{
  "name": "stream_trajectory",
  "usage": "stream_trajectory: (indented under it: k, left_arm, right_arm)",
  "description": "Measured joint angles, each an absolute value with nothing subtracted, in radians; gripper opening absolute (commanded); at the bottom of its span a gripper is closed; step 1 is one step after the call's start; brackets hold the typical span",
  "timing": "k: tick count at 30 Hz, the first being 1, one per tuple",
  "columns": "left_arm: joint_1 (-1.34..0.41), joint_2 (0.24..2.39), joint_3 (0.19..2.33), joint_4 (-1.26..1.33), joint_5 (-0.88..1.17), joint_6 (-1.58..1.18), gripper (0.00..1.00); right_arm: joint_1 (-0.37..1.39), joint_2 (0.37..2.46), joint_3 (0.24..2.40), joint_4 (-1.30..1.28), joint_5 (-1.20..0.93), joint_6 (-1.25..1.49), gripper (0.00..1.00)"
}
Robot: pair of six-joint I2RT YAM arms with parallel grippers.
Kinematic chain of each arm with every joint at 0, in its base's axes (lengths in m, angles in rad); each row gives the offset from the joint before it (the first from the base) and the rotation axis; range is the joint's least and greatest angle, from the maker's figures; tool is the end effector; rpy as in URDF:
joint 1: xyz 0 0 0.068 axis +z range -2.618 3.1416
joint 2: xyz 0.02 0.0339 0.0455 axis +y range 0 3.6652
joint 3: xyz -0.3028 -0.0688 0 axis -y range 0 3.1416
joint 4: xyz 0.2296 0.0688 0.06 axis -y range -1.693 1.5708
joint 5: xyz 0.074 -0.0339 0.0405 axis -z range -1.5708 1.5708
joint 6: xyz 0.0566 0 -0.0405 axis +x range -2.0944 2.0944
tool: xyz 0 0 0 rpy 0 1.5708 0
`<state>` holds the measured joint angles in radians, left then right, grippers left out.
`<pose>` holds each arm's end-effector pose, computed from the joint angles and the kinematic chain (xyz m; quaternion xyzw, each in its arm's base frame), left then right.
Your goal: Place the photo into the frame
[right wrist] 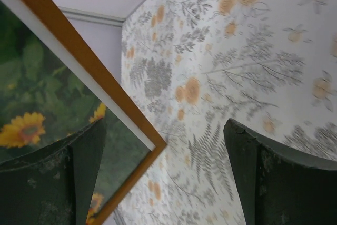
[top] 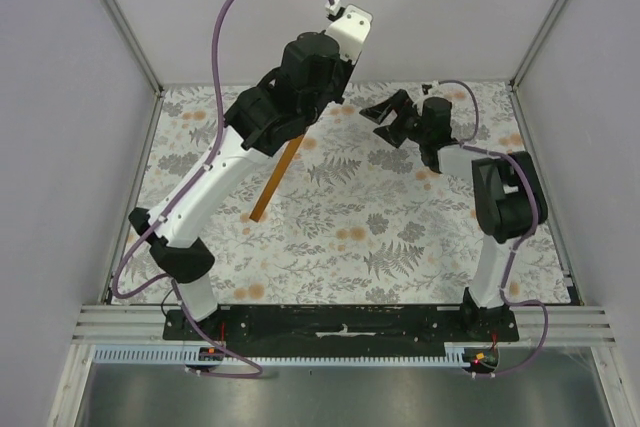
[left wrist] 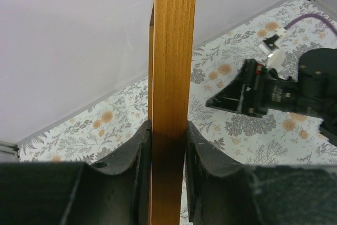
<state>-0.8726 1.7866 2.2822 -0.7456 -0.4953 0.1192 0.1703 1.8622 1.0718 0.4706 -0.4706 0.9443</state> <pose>0.2637 -0.2724 0.5406 0.2321 0.7450 -0.0388 0.6242 0.4187 0.0981 0.2435 0.1711 0.7815 0.4615 0.3833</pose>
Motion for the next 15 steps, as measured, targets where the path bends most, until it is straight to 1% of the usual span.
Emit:
stream_trajectory:
  k: [5, 8, 12, 15]
  left_arm:
    - [-0.873, 1.726, 2.197, -0.706, -0.493, 0.116, 0.02]
    - [-0.873, 1.672, 2.127, -0.675, -0.485, 0.116, 0.02]
    - [-0.876, 1.607, 2.042, -0.636, -0.471, 0.115, 0.02]
    - [-0.883, 1.564, 1.975, -0.595, -0.467, 0.115, 0.02]
  right_arm:
    - [0.22, 2.064, 1.251, 0.597, -0.464, 1.149, 0.97]
    - [0.234, 2.127, 1.311, 0.636, -0.456, 1.243, 0.95]
    - [0.253, 2.228, 1.469, 0.617, -0.448, 1.365, 0.93]
    - [0.277, 2.302, 1.612, 0.546, -0.428, 1.452, 0.94]
